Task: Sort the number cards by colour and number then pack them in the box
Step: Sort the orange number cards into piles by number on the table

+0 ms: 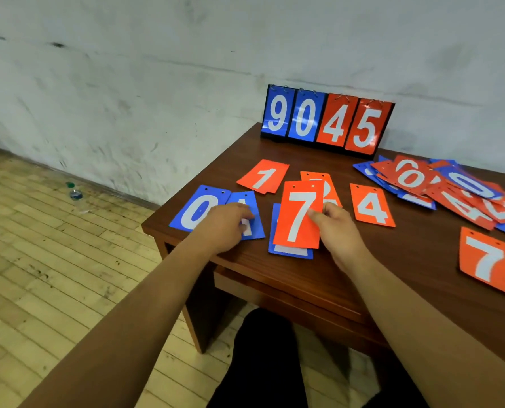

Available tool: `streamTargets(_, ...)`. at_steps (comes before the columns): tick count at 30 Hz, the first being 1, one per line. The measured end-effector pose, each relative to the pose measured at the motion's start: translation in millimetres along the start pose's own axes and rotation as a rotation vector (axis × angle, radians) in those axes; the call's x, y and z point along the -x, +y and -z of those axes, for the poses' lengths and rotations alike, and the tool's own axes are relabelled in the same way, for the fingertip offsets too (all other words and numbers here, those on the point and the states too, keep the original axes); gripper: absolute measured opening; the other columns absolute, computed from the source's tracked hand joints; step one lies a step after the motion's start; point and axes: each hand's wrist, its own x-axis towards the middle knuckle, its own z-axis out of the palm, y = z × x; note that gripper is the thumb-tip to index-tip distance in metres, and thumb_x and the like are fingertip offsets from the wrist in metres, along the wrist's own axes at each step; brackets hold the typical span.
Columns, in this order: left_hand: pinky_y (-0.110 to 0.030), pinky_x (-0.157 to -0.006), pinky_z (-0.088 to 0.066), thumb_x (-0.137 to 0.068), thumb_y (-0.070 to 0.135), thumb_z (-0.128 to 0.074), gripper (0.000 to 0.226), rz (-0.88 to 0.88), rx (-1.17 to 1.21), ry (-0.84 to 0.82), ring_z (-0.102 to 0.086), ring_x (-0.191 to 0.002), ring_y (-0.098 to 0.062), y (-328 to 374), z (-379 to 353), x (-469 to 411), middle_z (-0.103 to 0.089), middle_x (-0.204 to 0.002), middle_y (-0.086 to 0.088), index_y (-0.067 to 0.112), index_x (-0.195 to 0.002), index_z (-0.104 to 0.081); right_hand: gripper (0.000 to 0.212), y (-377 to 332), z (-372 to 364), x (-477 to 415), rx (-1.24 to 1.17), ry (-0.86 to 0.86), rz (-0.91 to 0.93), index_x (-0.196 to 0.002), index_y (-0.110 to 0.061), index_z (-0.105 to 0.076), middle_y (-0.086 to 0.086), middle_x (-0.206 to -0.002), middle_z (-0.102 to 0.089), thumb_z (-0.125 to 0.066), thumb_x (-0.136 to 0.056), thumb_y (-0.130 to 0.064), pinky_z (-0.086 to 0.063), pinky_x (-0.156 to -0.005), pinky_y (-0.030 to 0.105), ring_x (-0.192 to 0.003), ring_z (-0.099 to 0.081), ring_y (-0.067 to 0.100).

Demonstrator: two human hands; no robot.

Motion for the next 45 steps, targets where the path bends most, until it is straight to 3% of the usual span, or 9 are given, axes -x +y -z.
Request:
streamTargets(6,-0.029,-0.108,-0.038,-0.095,-0.002,-0.045,0.047,-0.039,0.081,-0.004,-0.041,-0.135,-0.017,-1,2,8,-0.043,-0.149,0.006,0.022,-0.134,-0.052,0.027,-3,7,3,-0.051,-0.059,-0.035,-0.121,-0.016,-0.061,-0.002,-0.116,-0.067,-0.052,-0.099,-0.029,-0.054,-0.077,0.026,-0.097,-0.067,0.010)
streamTargets(10,-0.026,-0.101,-0.036,-0.096,0.005,-0.047,0.034,-0.057,0.205,0.223,-0.043,-0.129,-0.018,-9,0,6,-0.050,-0.137,-0.002,0.018,-0.126,-0.058,0.021,-7,10,10,-0.101,-0.017,0.016,-0.114,-0.020,-0.063,-0.007,-0.112,-0.066,-0.053,-0.099,-0.030,-0.054,-0.081,0.029,-0.096,-0.066,0.009)
streamTargets(15,-0.043,-0.105,-0.038,-0.096,0.011,-0.047,0.038,0.149,0.006,0.278,-0.047,-0.127,-0.028,-34,2,2,-0.050,-0.139,-0.009,0.012,-0.133,-0.055,0.012,-12,-27,20,-0.272,-0.164,0.023,-0.104,-0.022,-0.065,-0.004,-0.105,-0.071,-0.056,-0.097,-0.024,-0.055,-0.091,0.039,-0.097,-0.070,0.015)
streamTargets(22,-0.043,-0.102,-0.036,-0.101,0.025,-0.042,0.035,0.187,-0.116,0.302,-0.046,-0.125,-0.025,-45,-2,26,-0.053,-0.137,-0.005,0.016,-0.130,-0.058,0.014,-13,-76,23,-0.240,-0.283,-0.128,-0.110,-0.032,-0.055,-0.003,-0.119,-0.065,-0.054,-0.096,-0.036,-0.053,-0.095,0.042,-0.104,-0.065,0.017)
streamTargets(27,-0.045,-0.102,-0.040,-0.099,0.021,-0.046,0.032,0.162,0.001,0.407,-0.048,-0.123,-0.026,-51,-2,35,-0.057,-0.131,-0.005,0.014,-0.124,-0.064,0.005,-12,-64,32,-0.434,-0.236,-0.147,-0.097,-0.026,-0.063,-0.002,-0.106,-0.070,-0.057,-0.096,-0.026,-0.054,-0.094,0.041,-0.099,-0.069,0.017)
streamTargets(30,-0.034,-0.091,-0.048,-0.097,0.027,-0.049,0.024,0.162,0.332,0.573,-0.056,-0.109,-0.016,-26,13,42,-0.064,-0.114,0.002,0.017,-0.110,-0.067,0.006,-21,-44,39,-0.443,-0.198,-0.083,-0.098,-0.025,-0.064,-0.002,-0.104,-0.072,-0.059,-0.096,-0.025,-0.056,-0.090,0.039,-0.095,-0.071,0.014)
streamTargets(34,-0.028,-0.075,-0.054,-0.094,0.034,-0.058,0.020,0.165,0.869,0.290,-0.070,-0.083,-0.010,31,25,46,-0.073,-0.093,0.006,0.023,-0.110,-0.064,0.014,-19,-10,48,-0.381,-0.159,-0.038,-0.100,-0.016,-0.068,-0.001,-0.100,-0.075,-0.063,-0.093,-0.027,-0.056,-0.090,0.042,-0.093,-0.072,0.017)
streamTargets(38,-0.026,-0.068,-0.055,-0.092,0.016,-0.064,0.022,0.073,0.930,0.158,-0.070,-0.073,-0.015,75,5,42,-0.073,-0.088,0.001,0.018,-0.113,-0.061,0.015,-9,26,61,-0.316,-0.091,0.004,-0.101,-0.012,-0.069,0.003,-0.102,-0.075,-0.063,-0.093,-0.024,-0.055,-0.091,0.046,-0.094,-0.072,0.021)
streamTargets(45,-0.015,-0.056,-0.051,-0.093,0.014,-0.063,0.015,0.018,0.978,0.014,-0.065,-0.066,-0.005,157,-28,29,-0.070,-0.092,0.002,0.021,-0.106,-0.060,0.012,21,108,68,-0.077,0.161,-0.038,-0.095,-0.023,-0.065,0.001,-0.106,-0.069,-0.057,-0.096,-0.032,-0.056,-0.086,0.040,-0.094,-0.068,0.017)
